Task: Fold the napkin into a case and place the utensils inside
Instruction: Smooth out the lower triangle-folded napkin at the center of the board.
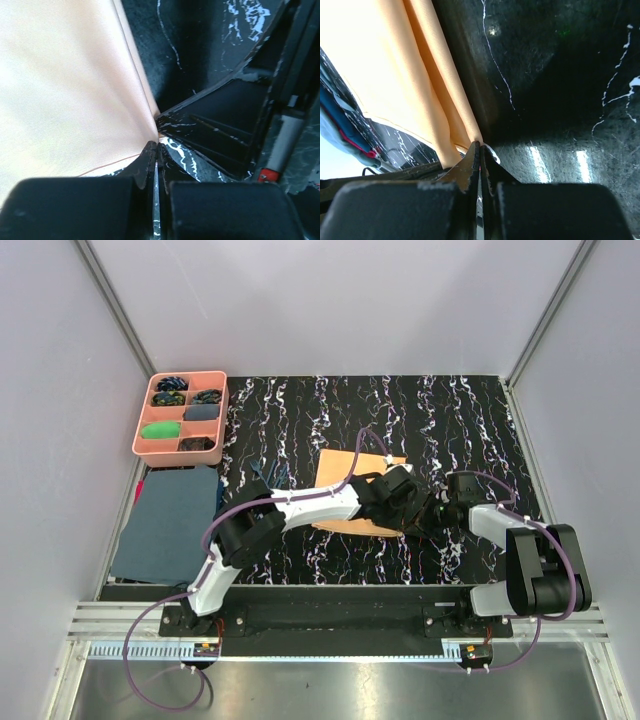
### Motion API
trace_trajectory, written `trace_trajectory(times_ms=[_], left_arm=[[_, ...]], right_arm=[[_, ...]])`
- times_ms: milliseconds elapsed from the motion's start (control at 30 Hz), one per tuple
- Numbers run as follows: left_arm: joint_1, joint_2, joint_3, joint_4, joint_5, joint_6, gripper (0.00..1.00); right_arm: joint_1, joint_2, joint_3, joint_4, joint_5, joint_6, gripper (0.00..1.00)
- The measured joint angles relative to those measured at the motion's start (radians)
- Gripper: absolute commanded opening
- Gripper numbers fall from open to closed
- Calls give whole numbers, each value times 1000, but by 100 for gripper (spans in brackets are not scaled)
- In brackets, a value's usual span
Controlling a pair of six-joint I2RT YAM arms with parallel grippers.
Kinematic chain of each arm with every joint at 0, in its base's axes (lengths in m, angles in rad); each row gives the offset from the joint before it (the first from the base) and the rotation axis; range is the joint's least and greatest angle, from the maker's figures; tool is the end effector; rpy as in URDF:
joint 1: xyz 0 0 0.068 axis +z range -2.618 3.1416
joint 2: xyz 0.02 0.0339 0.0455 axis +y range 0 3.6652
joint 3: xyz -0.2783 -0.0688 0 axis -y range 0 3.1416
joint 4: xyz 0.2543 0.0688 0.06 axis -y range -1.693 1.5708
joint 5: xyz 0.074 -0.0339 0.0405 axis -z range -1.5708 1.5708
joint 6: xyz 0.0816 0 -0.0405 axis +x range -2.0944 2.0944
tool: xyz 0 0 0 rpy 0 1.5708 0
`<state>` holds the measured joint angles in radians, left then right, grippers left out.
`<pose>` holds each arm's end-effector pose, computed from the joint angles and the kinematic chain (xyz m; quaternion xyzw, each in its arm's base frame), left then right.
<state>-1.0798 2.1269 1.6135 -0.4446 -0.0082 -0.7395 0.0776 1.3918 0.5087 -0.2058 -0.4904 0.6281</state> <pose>0.2398 -0.4471 0.1499 0.1602 0.9399 -0.2357 0.1883 0.2422 0.0574 0.0996 0.2003 0.9223 0.3012 0.1358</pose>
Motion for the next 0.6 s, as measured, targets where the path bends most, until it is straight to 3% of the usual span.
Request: trace_trajectory(times_ms=[300, 400, 467, 600], left_arm=[[1, 24, 55, -11, 40, -14, 0], [6, 42, 63, -17, 52, -14, 0], [8, 50, 63, -23, 56, -14, 5], [13, 50, 60, -29, 57, -19, 24]], right_arm=[[0, -17, -5, 1, -5, 11, 8], [-1, -18, -8, 0, 2, 14, 20], [-1, -20, -9, -3, 8, 16, 27], [0, -61, -10, -34, 42, 18, 31]])
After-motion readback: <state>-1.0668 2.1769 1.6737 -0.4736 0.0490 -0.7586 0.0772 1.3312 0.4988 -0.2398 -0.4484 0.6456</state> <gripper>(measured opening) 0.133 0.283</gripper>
